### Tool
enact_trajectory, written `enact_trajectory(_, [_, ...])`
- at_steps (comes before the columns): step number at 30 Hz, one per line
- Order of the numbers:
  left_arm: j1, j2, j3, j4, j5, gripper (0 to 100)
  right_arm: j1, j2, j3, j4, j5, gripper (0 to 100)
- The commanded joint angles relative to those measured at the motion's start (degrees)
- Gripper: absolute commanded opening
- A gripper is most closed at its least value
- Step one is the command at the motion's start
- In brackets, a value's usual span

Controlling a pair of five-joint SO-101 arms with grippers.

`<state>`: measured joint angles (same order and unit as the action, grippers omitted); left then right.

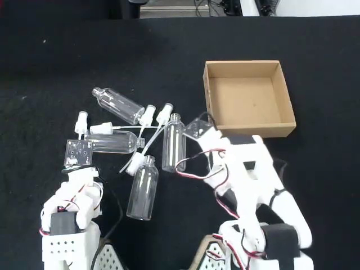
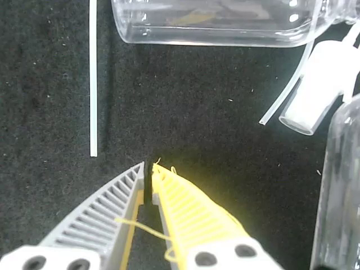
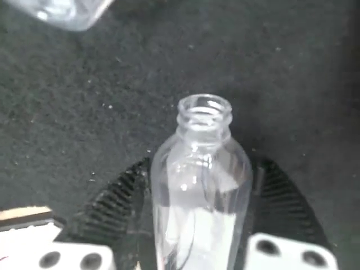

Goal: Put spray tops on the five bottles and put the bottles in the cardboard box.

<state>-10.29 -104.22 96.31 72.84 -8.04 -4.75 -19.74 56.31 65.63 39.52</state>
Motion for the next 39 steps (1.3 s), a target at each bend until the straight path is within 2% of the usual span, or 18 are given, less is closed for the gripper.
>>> enact_trajectory(1, [0.2, -0.5, 1.0, 0.3, -0.1, 3, 1.1, -3.8, 1.2, -0.6, 0.8, 30.6])
enact_trajectory(5, [0.2, -0.5, 1.0, 0.3, -0.1, 3, 0.4, -3.6, 3.7, -2.5, 1.1, 23.4])
enact_trajectory(9, [0.2, -0.5, 1.0, 0.3, -0.1, 3, 0.5, -4.0, 7.3, -6.3, 3.5, 0.7])
enact_trajectory(11, [0.2, -0.5, 1.0, 0.3, -0.1, 3, 0.9, -4.5, 6.7, -5.5, 3.0, 3.3])
enact_trajectory(12, [0.2, -0.5, 1.0, 0.3, -0.1, 3, 0.9, -5.4, 5.8, -4.4, 2.3, 1.3])
enact_trajectory(16, [0.2, -0.5, 1.0, 0.3, -0.1, 3, -0.5, -13.3, -3.4, 5.6, -2.3, 1.0])
enact_trajectory(19, [0.3, -0.5, 1.0, 0.3, -0.1, 3, -3.8, -21.8, -12.8, 12.3, -8.1, 1.0])
enact_trajectory(22, [0.3, -0.5, 1.0, 0.3, -0.1, 3, -8.8, -29.1, -19.4, 12.3, -15.8, 1.1])
enact_trajectory(27, [0.2, -0.5, 1.0, 0.3, -0.1, 3, -16.4, -35.0, -19.3, 0.7, -27.4, 1.1])
enact_trajectory(33, [0.2, -0.5, 1.0, 0.3, -0.1, 3, -17.7, -35.6, -8.1, -20.2, -32.0, 1.1])
enact_trajectory(39, [0.2, -0.5, 1.0, 0.3, -0.1, 3, -17.6, -41.6, 5.6, -29.6, -36.5, 1.1])
